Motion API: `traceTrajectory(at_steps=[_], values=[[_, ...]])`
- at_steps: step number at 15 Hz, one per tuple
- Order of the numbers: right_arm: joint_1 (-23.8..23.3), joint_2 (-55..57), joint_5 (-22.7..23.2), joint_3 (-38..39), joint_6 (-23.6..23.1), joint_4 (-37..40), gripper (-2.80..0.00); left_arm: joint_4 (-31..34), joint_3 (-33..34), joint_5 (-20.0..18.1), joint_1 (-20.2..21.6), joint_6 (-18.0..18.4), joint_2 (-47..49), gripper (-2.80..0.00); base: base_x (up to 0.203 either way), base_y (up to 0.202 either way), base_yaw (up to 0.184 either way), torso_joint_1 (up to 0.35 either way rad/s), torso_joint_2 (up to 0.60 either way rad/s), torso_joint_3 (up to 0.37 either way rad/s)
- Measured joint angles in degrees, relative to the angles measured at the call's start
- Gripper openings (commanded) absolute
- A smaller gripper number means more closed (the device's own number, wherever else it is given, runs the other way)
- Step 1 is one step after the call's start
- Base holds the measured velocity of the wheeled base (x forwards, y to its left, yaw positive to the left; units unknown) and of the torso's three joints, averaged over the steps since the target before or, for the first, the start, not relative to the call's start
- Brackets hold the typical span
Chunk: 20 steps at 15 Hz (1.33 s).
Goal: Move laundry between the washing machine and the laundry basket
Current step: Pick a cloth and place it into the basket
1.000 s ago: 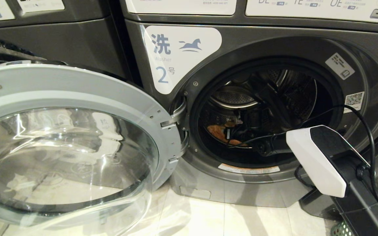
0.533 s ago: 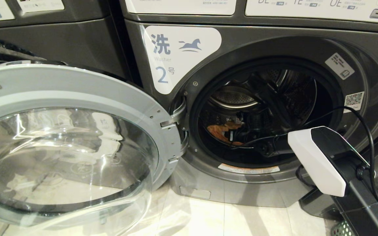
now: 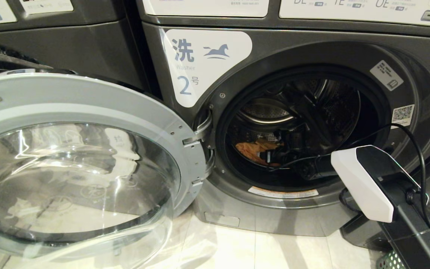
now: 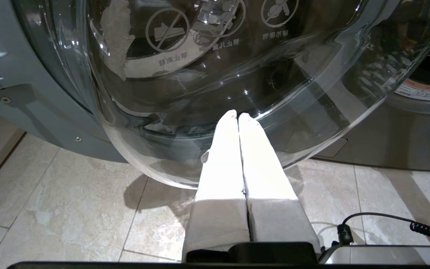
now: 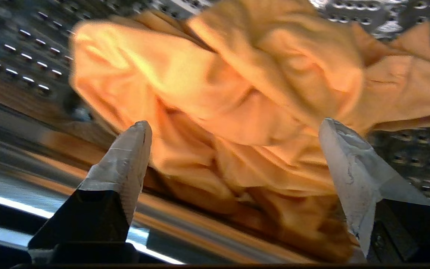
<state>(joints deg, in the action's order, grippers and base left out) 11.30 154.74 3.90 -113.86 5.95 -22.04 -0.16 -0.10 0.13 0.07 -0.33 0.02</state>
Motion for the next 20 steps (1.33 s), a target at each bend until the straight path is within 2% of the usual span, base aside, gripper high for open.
traceTrajectory(at_steps=[6, 16, 20], values=[[-0.61, 1.66, 0.88, -1.14, -3.20, -0.30, 0.00, 0.00, 0.00, 0.02, 0.00, 0.00, 0.00, -2.80, 0.000, 0.000, 0.000, 0.000, 0.00, 0.000], [-0.65, 2.55, 0.45, -1.30, -3.34, -0.70, 0.00, 0.00, 0.00, 0.02, 0.00, 0.00, 0.00, -2.80, 0.000, 0.000, 0.000, 0.000, 0.00, 0.000], [-0.83, 3.21, -1.95, -1.27, -3.00, -2.16, 0.00, 0.00, 0.00, 0.02, 0.00, 0.00, 0.00, -2.80, 0.000, 0.000, 0.000, 0.000, 0.00, 0.000]])
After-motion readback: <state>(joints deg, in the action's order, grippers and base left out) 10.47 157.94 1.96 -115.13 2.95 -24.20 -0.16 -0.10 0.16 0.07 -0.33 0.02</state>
